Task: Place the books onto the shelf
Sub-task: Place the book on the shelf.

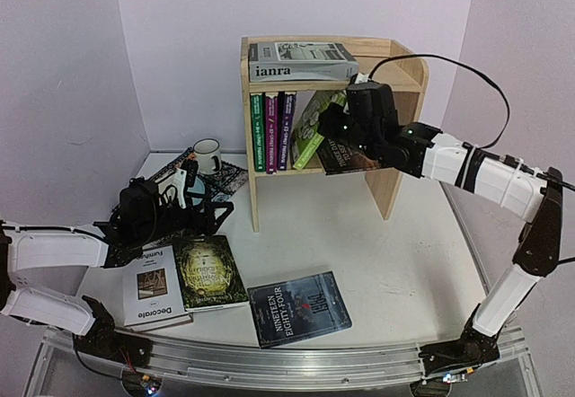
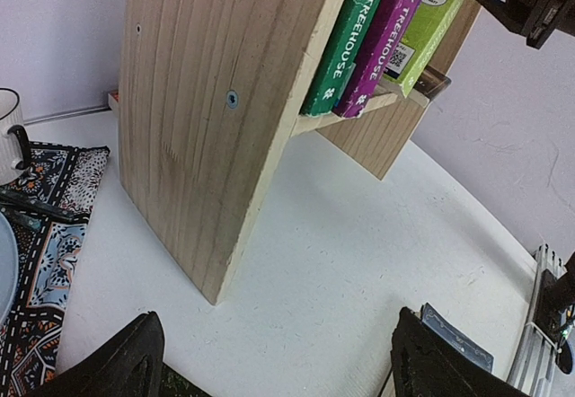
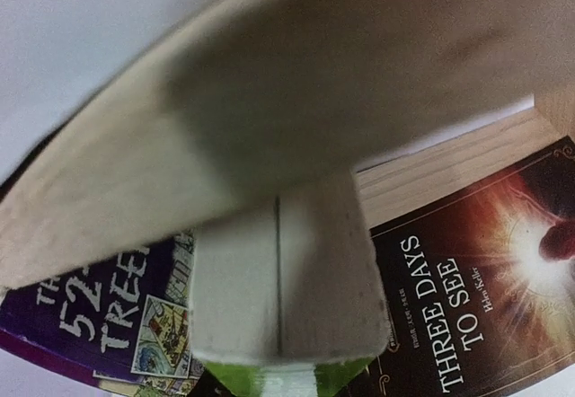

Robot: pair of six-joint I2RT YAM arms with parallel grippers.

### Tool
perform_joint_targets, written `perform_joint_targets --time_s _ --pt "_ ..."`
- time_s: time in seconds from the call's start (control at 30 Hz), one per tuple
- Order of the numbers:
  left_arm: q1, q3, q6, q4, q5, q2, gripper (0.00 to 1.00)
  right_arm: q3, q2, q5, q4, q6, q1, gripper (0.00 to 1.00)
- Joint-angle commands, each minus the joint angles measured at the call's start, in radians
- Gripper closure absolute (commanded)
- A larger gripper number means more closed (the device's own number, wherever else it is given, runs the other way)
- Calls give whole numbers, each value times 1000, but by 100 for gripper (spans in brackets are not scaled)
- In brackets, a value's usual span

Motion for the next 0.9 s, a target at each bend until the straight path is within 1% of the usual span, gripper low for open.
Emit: perform_joint_targets --time_s 0.0,0.17,0.47,0.57,0.67,0.87 --pt "5 3 10 17 12 -11 11 128 30 68 -21 -206 76 85" --pt "4 0 8 17 12 -11 11 199 77 157 -32 -382 140 85" --pt "5 0 5 17 13 -12 11 347 192 290 -51 -610 233 84" --pt "4 -2 6 16 11 -17 11 363 210 310 -49 -648 242 84" --pt "4 -6 7 16 11 -20 11 374 225 363 -21 -749 262 84" --pt "5 -4 6 15 11 -20 11 376 234 367 0 -781 264 83"
